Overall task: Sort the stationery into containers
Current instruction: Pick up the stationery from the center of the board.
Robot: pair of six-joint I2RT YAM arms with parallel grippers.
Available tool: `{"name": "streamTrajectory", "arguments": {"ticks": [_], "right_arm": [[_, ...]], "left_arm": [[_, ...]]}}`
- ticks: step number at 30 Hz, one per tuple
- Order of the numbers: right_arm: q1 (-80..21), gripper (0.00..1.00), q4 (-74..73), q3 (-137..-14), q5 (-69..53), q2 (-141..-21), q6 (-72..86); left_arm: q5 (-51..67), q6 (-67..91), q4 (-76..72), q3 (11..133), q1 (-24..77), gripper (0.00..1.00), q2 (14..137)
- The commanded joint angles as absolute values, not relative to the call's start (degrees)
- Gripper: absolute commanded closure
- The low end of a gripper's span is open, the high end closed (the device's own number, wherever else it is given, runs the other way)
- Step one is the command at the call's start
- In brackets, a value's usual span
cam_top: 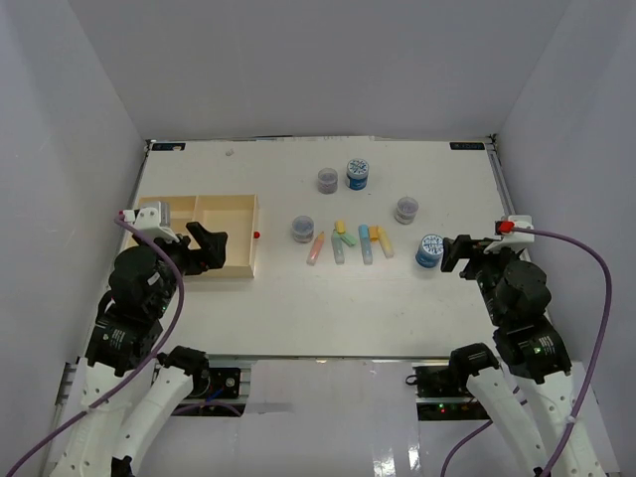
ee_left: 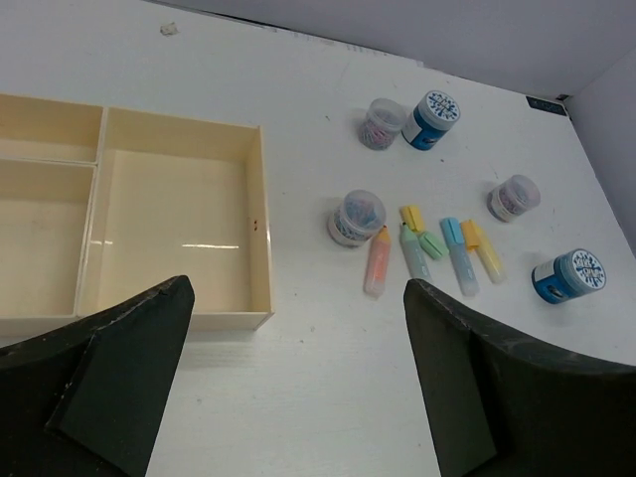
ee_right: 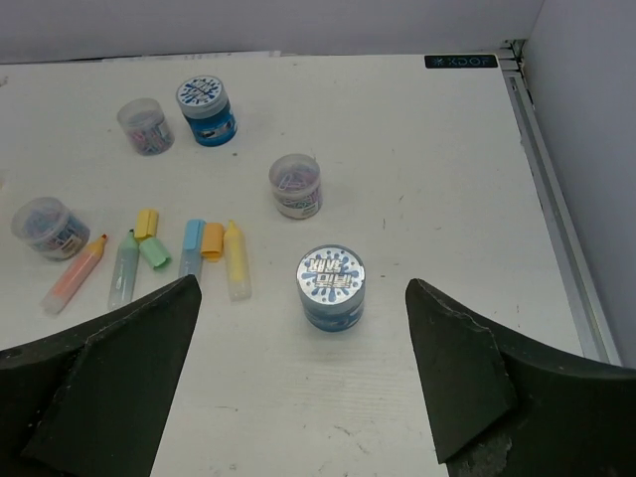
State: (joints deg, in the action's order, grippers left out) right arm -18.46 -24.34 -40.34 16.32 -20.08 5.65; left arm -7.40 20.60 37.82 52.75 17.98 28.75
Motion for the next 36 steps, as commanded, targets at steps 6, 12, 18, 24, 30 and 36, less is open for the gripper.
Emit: {"name": "streamTrajectory", "arguments": {"ticks": [6, 12, 18, 24, 30, 36], "right_arm": [[-18.63, 0.1, -23.55, -39.55, 23.55, -25.65, 17.73], [-18.72, 0.1, -24.43, -42.88, 18.9, -38.72, 16.88], [-18.63, 0.1, -26.19, -46.67, 23.46, -52.44, 19.69], [-17.76, 0.1, -25.23, -49.39, 26.64, -64.48, 21.62], [-16.53, 0.1, -21.89, -49.66, 22.25, -72.68, 22.06], [-16.0, 0.1, -17.32, -48.17, 21.44, -75.49, 20.49]], "left_arm": [[-2.82, 19.86, 32.61, 50.63, 18.19, 0.02, 33.13], [-0.35, 19.34, 30.33, 49.49, 18.19, 0.02, 36.12], [0.52, 19.16, 26.72, 46.41, 18.19, 0.02, 37.18], [4.65, 20.39, 24.0, 44.48, 18.19, 0.02, 38.06], [7.2, 21.44, 23.47, 43.77, 18.19, 0.02, 37.97], [7.65, 21.8, 23.55, 42.89, 18.19, 0.02, 36.56]]}}
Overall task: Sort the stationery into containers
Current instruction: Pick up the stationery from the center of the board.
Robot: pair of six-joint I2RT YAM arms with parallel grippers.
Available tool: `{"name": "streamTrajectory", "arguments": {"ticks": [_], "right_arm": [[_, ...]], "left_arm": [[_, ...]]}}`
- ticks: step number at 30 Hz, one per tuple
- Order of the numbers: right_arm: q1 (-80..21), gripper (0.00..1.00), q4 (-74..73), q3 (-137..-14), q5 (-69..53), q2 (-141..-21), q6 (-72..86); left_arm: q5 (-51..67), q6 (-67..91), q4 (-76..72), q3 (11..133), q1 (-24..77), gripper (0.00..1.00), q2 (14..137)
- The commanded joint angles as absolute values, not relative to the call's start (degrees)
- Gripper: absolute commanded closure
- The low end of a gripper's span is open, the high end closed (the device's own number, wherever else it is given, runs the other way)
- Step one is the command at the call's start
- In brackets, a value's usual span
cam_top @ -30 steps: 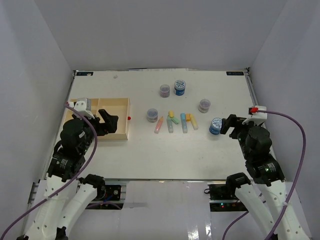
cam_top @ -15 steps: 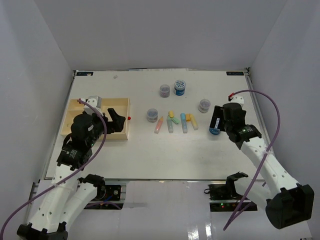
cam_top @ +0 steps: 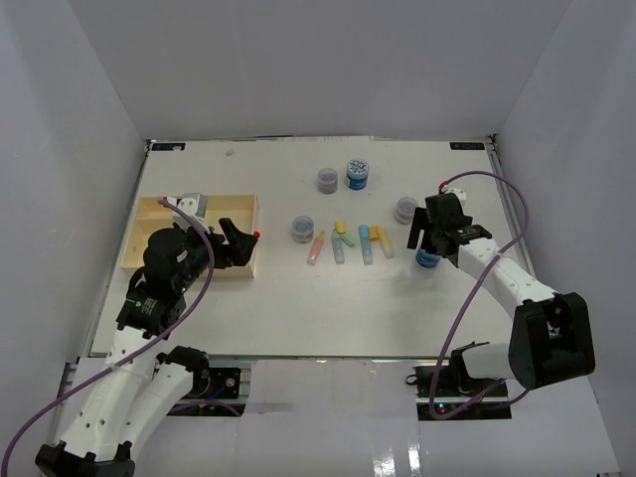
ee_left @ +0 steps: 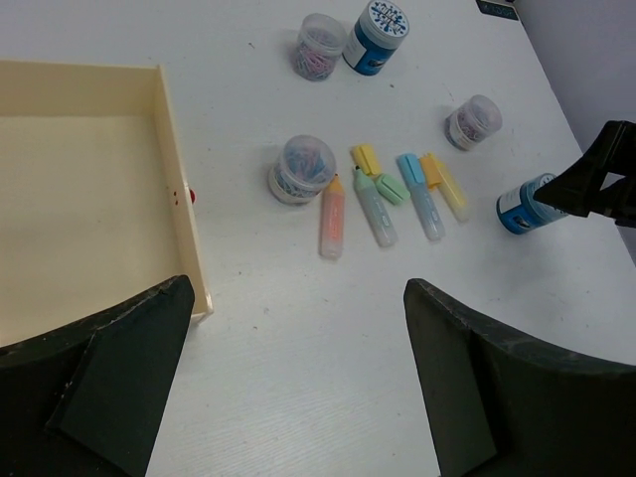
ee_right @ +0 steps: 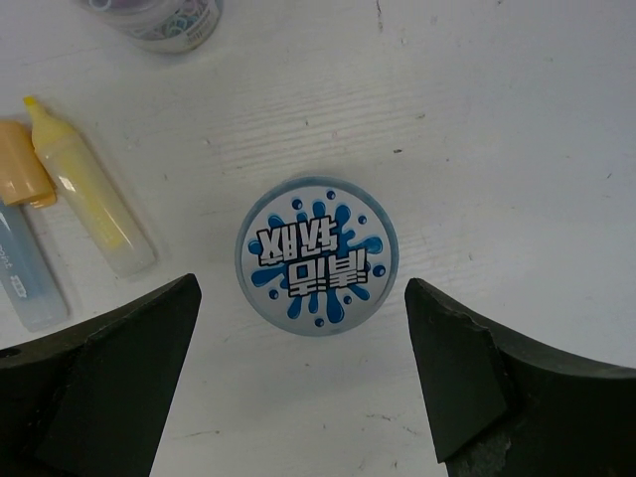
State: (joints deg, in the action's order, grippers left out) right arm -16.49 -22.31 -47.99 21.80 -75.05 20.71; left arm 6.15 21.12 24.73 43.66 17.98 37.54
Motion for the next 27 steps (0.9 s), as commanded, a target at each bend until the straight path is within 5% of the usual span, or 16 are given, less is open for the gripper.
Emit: {"name": "streamTrajectory", "arguments": {"ticks": [1, 10, 16, 27], "right_arm": [[-15.91, 0.1, -16.88, -48.08, 21.36, -75.76, 20.22], [-14.06, 0.09, -14.5, -47.81, 20.83, -79.63, 19.25], [-13.8, 0.0, -13.71, -47.64, 21.09, -80.95, 18.55], [-16.08, 0.61, -14.06, -46.84, 13.19, -76.29, 13.63]], "left_arm": [[7.65, 21.88, 23.55, 42.8, 18.19, 0.02, 36.39], [8.26, 21.97, 25.13, 44.03, 18.19, 0.02, 36.3], [8.09, 22.24, 26.28, 44.3, 18.19, 0.02, 35.68], [8.35, 22.5, 26.89, 45.53, 18.19, 0.02, 36.12]]}}
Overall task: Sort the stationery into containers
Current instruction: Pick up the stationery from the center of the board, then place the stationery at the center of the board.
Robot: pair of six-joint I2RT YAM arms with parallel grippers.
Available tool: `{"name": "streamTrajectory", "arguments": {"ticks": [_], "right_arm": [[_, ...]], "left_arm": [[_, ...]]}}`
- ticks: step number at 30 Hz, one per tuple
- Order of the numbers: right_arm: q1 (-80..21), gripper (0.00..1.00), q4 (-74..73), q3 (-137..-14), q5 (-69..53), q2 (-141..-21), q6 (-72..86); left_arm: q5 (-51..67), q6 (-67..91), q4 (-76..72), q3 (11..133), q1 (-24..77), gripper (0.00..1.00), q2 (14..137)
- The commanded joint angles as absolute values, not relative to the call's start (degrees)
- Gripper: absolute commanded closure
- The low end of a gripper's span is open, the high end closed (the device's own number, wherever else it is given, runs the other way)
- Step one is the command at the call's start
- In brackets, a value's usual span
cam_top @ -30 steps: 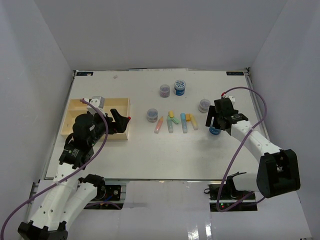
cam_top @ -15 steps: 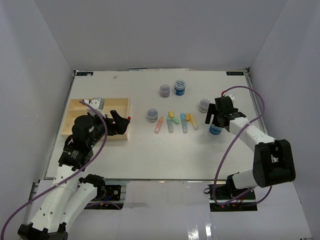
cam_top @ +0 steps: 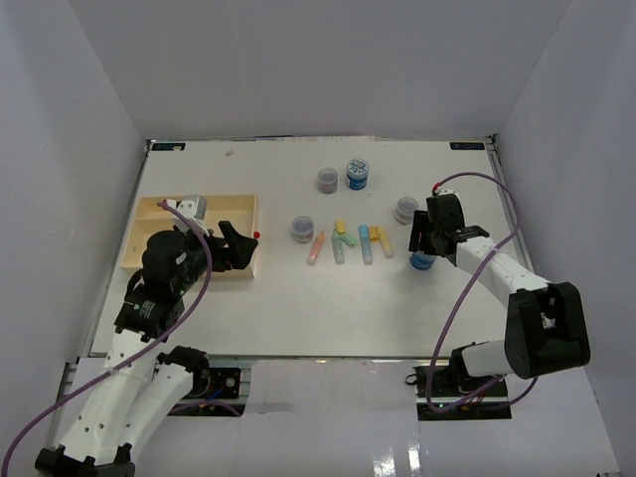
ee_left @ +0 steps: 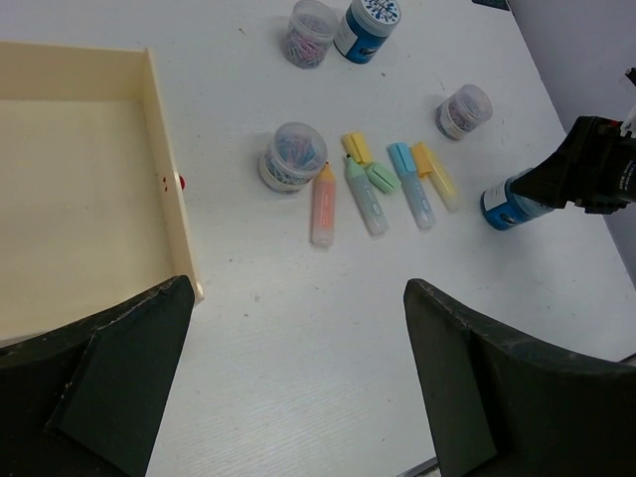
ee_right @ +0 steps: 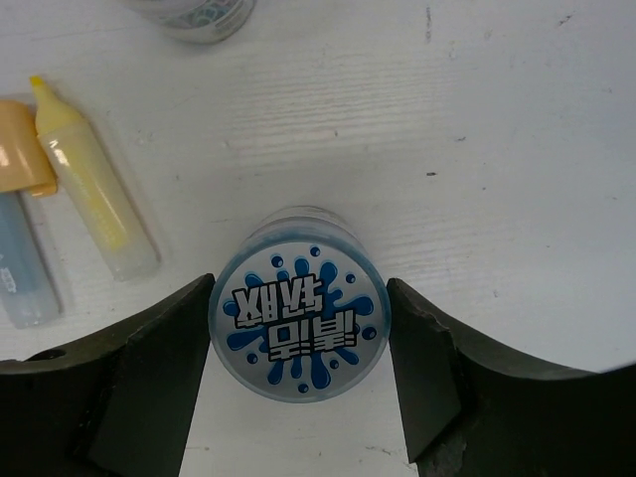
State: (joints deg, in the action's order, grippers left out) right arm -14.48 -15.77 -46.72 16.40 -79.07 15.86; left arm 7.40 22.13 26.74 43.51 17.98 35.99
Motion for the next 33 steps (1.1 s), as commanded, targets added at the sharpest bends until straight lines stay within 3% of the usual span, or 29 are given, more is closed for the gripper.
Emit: {"name": "streamTrajectory", "arguments": {"ticks": [1, 9, 17, 29, 33], "right_arm": [[-17.04, 0.64, -14.32, -47.11, 13.1, -75.33, 13.01], [-34.7, 0.67, -16.35, -52.9, 10.38, -73.91, 7.65], [-52.1, 0.65, -15.21, -62.92, 8.89, -85.59, 4.83], [-59.59, 0.6, -11.52, -70.75, 5.01, -99.4, 4.92], [-59.94, 0.48, -12.91, -71.45, 6.06, -101.6, 5.62]], "left_arm": [[8.52, 22.59, 26.89, 45.61, 18.19, 0.02, 36.38], [7.47, 22.15, 28.82, 46.93, 18.19, 0.02, 38.14], [5.54, 21.8, 32.6, 48.86, 18.19, 0.02, 38.76], [6.24, 22.23, 39.29, 52.21, 18.19, 0.02, 42.71], [5.89, 23.2, 39.9, 52.12, 18.19, 0.02, 42.72]]}}
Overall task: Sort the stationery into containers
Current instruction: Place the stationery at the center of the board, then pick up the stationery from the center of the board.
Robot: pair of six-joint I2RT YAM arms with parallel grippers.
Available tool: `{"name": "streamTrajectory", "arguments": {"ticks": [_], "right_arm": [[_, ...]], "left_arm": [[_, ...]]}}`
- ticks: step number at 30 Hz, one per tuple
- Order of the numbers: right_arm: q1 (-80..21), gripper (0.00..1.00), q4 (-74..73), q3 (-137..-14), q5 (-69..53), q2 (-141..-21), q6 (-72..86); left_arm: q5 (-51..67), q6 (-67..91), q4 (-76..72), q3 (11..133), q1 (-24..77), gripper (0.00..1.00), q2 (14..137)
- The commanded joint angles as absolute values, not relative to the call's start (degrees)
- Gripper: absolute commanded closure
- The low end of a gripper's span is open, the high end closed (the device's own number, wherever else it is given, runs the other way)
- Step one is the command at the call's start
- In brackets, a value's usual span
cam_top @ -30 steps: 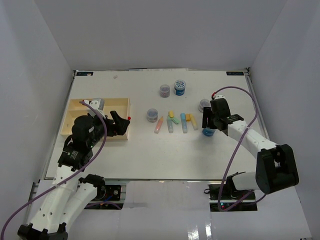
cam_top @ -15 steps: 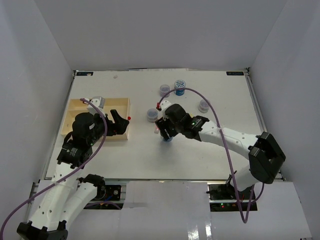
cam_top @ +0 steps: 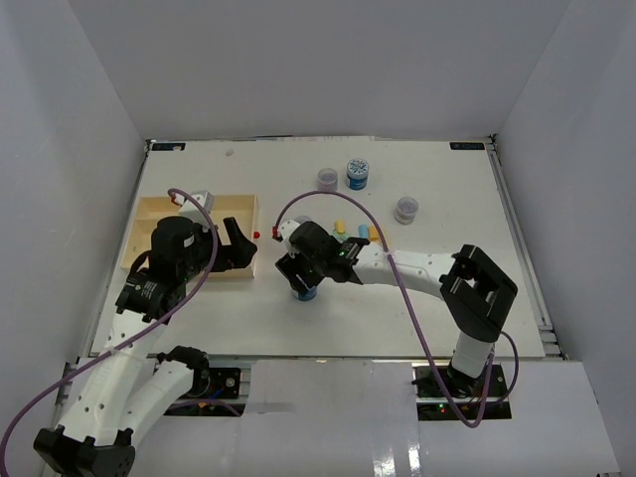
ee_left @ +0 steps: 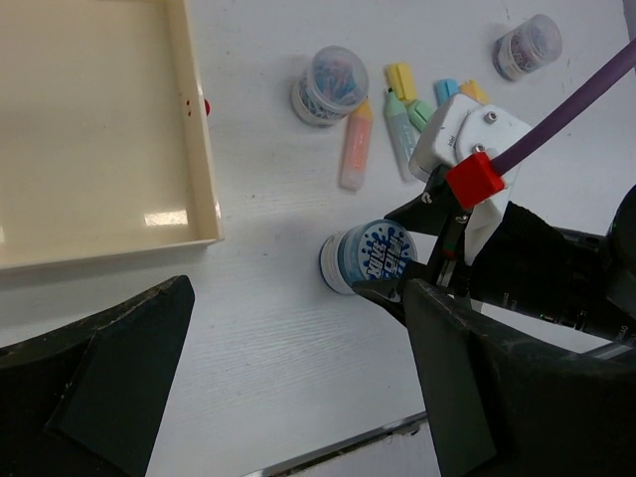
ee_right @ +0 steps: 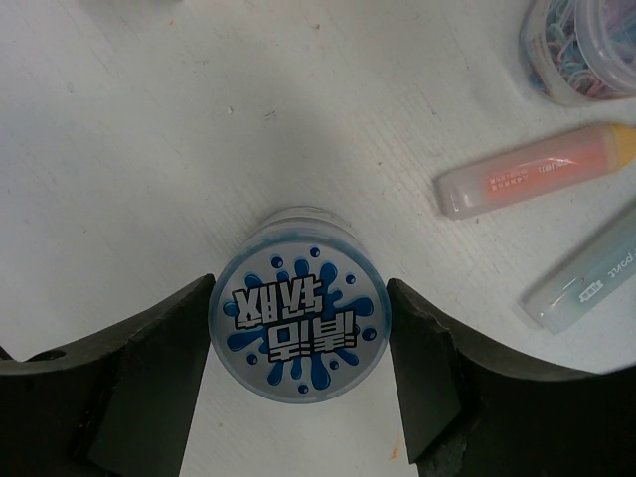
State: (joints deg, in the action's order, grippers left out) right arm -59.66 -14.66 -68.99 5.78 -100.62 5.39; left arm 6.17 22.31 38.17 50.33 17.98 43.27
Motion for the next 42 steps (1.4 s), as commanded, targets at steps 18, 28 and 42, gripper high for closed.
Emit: {"name": "streamTrajectory", "arguments": {"ticks": [18, 28, 42], "right_arm": [[-58.1, 0.1, -21.27, -61.27, 32.33, -69.21, 5.96], [-40.71, 0.1, -20.3, -47.47, 29.71, -48.96, 12.48], [-38.06, 0.1, -20.3, -44.47, 28.65, -46.76, 11.78]], "left_arm": [[12.29, 29.0, 38.41, 55.37, 18.45, 0.02, 54.57], [-2.77, 37.08, 35.68, 58.88, 35.67, 0.02, 68.54], [-11.25, 38.5, 36.12, 61.7, 46.14, 0.02, 82.44]]}}
